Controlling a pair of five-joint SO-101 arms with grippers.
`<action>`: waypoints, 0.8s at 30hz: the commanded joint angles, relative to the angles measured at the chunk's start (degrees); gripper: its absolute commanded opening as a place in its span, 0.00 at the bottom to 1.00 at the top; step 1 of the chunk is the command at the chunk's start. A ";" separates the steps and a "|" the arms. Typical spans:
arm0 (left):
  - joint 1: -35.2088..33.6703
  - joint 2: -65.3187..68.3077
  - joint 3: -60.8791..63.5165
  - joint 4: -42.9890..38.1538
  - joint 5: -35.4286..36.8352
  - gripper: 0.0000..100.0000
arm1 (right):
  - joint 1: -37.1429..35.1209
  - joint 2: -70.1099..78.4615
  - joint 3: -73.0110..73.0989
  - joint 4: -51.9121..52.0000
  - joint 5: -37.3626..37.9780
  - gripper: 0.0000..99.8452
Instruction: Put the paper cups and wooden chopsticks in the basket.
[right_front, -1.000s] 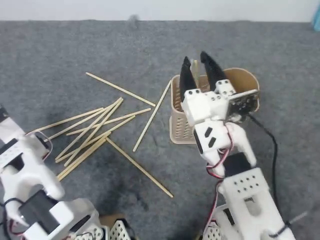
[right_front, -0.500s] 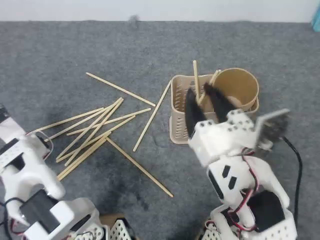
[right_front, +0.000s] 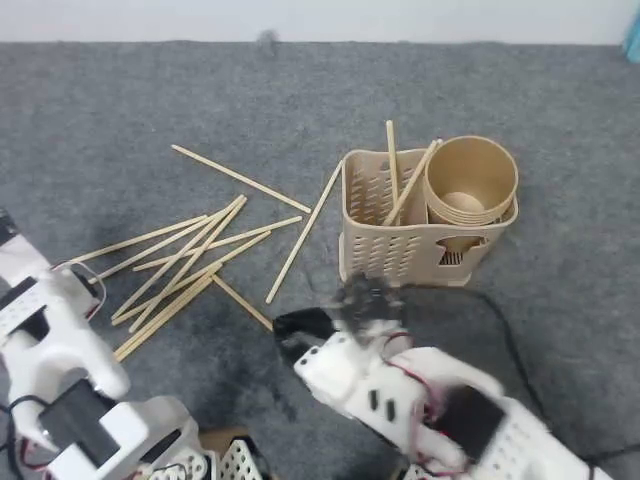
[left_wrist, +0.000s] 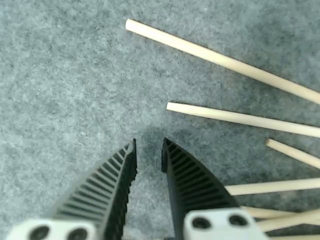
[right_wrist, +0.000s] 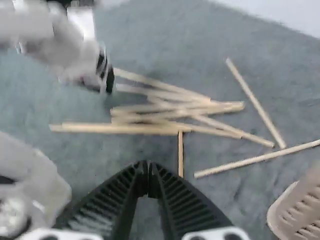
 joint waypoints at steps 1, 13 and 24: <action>0.18 -0.62 -1.36 -0.62 -0.44 0.08 | -0.48 -0.75 12.66 -16.40 2.11 0.01; 2.02 -1.49 -2.59 0.35 -0.09 0.08 | 0.40 14.81 18.73 -30.90 -2.81 0.01; 15.30 -7.47 -26.51 24.26 10.20 0.08 | 5.85 50.07 10.99 -47.69 -2.46 0.01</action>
